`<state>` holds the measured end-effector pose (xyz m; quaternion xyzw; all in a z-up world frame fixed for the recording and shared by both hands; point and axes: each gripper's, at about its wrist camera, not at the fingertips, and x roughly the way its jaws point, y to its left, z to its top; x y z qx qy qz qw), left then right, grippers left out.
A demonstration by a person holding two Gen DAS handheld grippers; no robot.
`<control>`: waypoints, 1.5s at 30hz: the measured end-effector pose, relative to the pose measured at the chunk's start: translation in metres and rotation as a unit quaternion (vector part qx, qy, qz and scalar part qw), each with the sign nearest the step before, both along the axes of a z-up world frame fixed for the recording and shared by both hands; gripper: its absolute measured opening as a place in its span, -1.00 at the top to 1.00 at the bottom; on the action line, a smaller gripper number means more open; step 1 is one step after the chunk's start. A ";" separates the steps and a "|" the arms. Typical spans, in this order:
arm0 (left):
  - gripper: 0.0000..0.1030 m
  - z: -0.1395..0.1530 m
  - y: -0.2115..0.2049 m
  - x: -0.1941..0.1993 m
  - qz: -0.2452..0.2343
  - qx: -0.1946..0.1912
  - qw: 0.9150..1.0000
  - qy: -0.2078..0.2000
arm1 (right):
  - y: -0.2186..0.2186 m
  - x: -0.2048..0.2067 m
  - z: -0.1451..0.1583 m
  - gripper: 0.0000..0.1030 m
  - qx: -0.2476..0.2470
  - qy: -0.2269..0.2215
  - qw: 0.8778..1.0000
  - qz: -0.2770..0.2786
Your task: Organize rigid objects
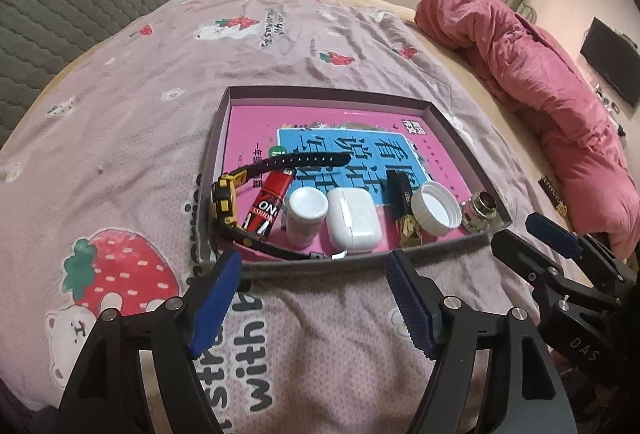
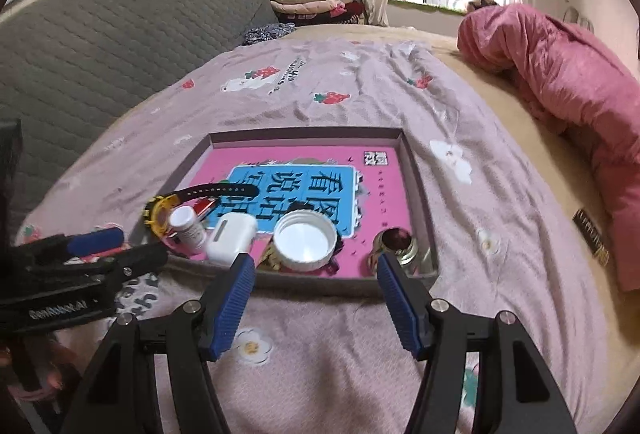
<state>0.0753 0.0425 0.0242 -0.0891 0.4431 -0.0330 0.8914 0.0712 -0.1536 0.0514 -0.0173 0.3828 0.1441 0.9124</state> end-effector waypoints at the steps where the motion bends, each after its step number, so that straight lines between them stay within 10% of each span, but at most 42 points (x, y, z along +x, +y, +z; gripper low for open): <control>1: -0.48 0.001 0.000 -0.002 0.001 0.001 1.000 0.000 | 0.000 -0.003 0.000 -0.23 -0.006 -0.002 1.000 -0.001; 45: -0.49 -0.023 -0.027 -0.074 0.020 0.030 0.999 0.024 | -0.005 -0.077 -0.031 -0.23 -0.034 -0.010 0.999 -0.018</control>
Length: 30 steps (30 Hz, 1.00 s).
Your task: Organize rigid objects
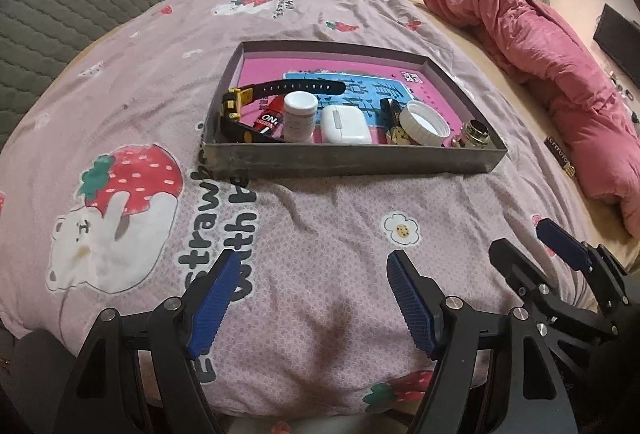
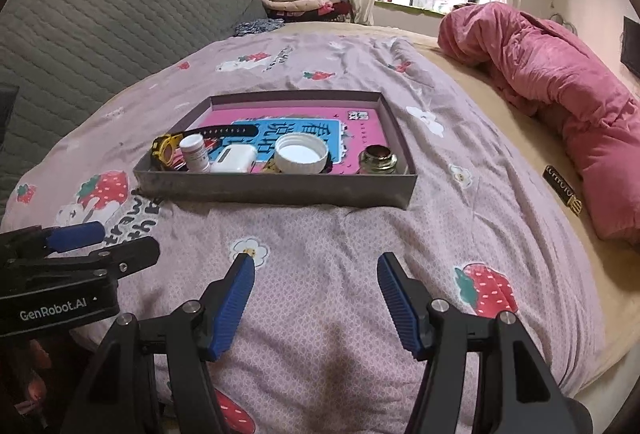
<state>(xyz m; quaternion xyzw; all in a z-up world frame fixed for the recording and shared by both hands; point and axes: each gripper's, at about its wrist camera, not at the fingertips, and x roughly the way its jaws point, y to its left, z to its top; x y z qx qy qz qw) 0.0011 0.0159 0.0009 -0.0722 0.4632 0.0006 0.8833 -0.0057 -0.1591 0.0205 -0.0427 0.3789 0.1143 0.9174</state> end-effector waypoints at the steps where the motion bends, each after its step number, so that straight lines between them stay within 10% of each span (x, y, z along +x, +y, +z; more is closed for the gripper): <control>1: -0.49 -0.001 0.000 0.000 0.001 -0.002 1.000 0.002 | 0.000 0.000 0.000 -0.23 0.000 -0.001 1.000 0.001; 30: -0.49 -0.010 0.006 0.005 0.014 0.008 1.000 -0.004 | -0.003 0.008 -0.012 -0.23 -0.003 0.014 1.000 -0.013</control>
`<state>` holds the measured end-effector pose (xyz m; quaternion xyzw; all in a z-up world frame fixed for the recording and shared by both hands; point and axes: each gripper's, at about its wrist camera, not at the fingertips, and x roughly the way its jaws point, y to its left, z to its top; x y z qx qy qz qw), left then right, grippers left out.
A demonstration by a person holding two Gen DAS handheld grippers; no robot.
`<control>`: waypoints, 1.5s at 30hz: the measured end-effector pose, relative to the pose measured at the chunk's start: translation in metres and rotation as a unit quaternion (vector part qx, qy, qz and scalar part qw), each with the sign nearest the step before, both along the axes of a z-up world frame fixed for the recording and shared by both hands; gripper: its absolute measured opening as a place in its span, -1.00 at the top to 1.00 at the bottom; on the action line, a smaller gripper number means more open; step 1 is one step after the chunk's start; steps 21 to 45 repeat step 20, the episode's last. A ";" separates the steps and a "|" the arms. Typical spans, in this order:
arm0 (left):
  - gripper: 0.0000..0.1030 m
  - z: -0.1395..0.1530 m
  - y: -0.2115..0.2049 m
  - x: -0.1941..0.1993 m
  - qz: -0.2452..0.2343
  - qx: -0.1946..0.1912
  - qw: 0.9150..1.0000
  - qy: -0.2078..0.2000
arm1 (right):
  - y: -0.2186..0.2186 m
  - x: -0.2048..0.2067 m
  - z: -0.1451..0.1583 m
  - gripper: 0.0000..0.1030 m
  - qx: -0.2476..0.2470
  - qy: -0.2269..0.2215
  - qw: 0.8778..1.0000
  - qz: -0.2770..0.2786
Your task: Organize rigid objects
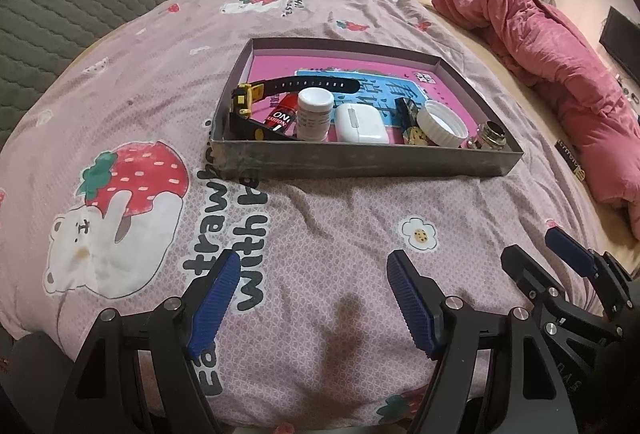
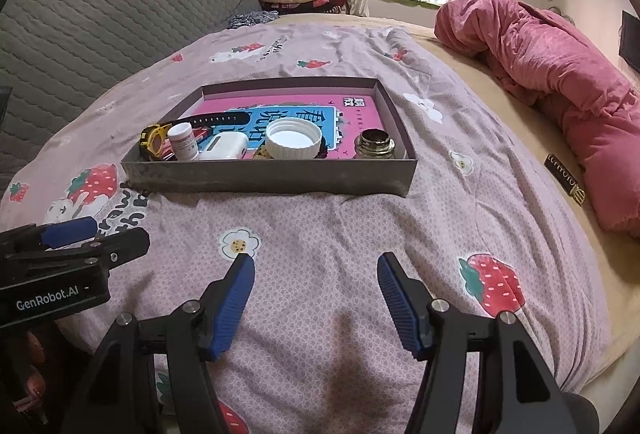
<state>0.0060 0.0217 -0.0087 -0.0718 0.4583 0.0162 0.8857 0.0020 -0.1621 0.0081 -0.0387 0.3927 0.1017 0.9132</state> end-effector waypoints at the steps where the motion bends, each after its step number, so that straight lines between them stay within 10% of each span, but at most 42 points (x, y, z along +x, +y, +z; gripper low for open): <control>1: -0.49 0.000 0.000 0.000 -0.001 -0.001 1.000 0.000 | 0.000 0.000 0.000 -0.23 -0.002 0.000 1.000 -0.002; 45: -0.49 -0.012 0.004 0.006 0.008 0.007 1.000 0.009 | -0.013 0.009 -0.006 -0.23 0.001 0.008 1.000 -0.022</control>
